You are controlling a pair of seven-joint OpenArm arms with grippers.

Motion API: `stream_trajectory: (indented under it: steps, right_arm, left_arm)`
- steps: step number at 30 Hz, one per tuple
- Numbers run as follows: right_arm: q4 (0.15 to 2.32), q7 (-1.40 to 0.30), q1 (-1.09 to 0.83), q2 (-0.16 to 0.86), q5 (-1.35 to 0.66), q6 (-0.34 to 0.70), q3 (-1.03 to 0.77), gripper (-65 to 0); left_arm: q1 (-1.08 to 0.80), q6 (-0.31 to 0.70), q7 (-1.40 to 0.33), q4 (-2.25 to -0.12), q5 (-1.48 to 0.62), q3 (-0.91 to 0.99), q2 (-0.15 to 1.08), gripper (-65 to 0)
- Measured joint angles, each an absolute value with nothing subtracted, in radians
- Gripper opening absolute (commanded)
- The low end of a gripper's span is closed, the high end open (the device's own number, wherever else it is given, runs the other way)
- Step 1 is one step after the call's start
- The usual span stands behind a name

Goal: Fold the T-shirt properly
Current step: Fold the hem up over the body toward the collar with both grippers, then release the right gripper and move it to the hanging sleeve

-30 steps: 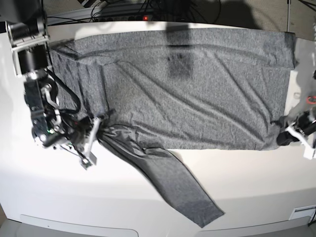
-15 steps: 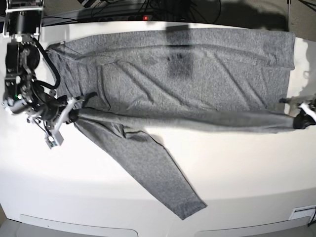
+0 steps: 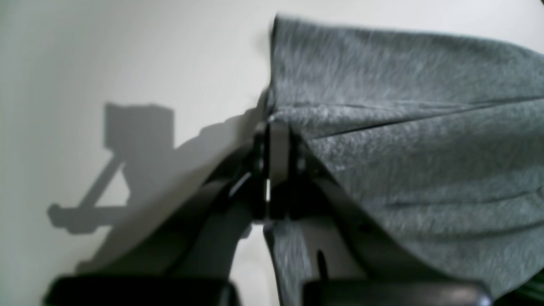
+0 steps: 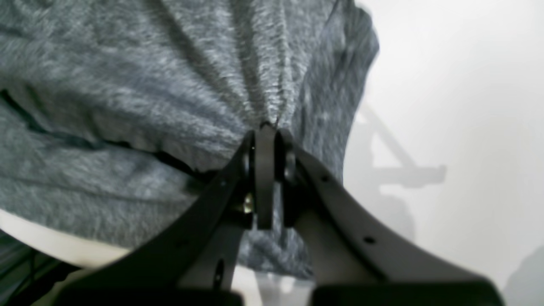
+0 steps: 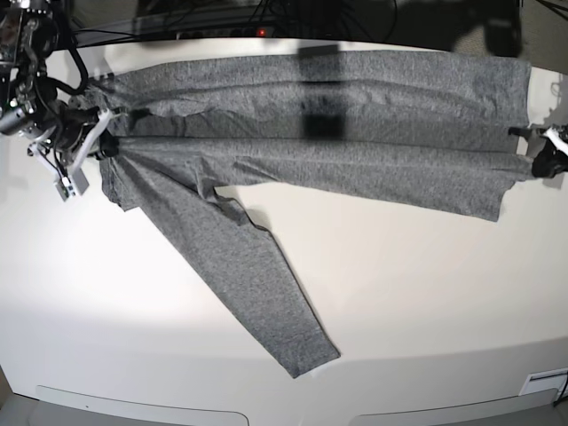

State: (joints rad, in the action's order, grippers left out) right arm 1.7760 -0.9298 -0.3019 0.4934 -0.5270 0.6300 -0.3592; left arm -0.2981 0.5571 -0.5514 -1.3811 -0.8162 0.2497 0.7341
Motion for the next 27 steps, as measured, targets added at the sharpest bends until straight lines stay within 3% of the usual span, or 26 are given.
stream_trajectory:
  steps: [6,16,20,22,24,26,27]
  right_arm:
    - [1.776,-0.86,-0.388,0.493,-0.527,0.631,-0.366,-65.0]
    - [1.776,-0.844,-0.396,0.493,-0.527,0.63,-0.366,-65.0]
    - [1.776,-0.842,-0.396,0.494,-0.526,0.63,-0.366,-38.6]
    - [1.776,-0.82,-0.395,0.493,-0.527,0.63,-0.366,-29.7]
    - [1.776,-0.82,-0.385,0.493,-0.527,0.63,-0.366,-27.3]
    - [1.776,-0.82,-0.369,0.493,-0.527,0.63,-0.366,-27.3]
    - [1.776,-0.819,-0.36,0.493,-0.527,0.63,-0.366,-27.3]
  left_arm:
    - [-0.338,0.56,-0.546,-1.381,-0.723,0.251,0.678,-65.0]
    - [-0.399,0.56,-0.396,-1.381,-0.54,0.254,0.583,-65.0]
    - [-0.396,0.561,-0.395,-1.381,-0.539,0.254,0.579,-65.0]
    - [-0.396,0.561,-0.392,-1.381,-0.515,0.254,0.579,-52.8]
    - [-0.395,0.56,-0.392,-1.381,-0.516,0.254,0.581,-39.1]
    - [-0.396,0.56,-0.393,-1.381,-0.516,0.257,0.582,-31.7]
    - [-0.396,0.561,-0.389,-1.381,-0.516,0.262,0.581,-31.0]
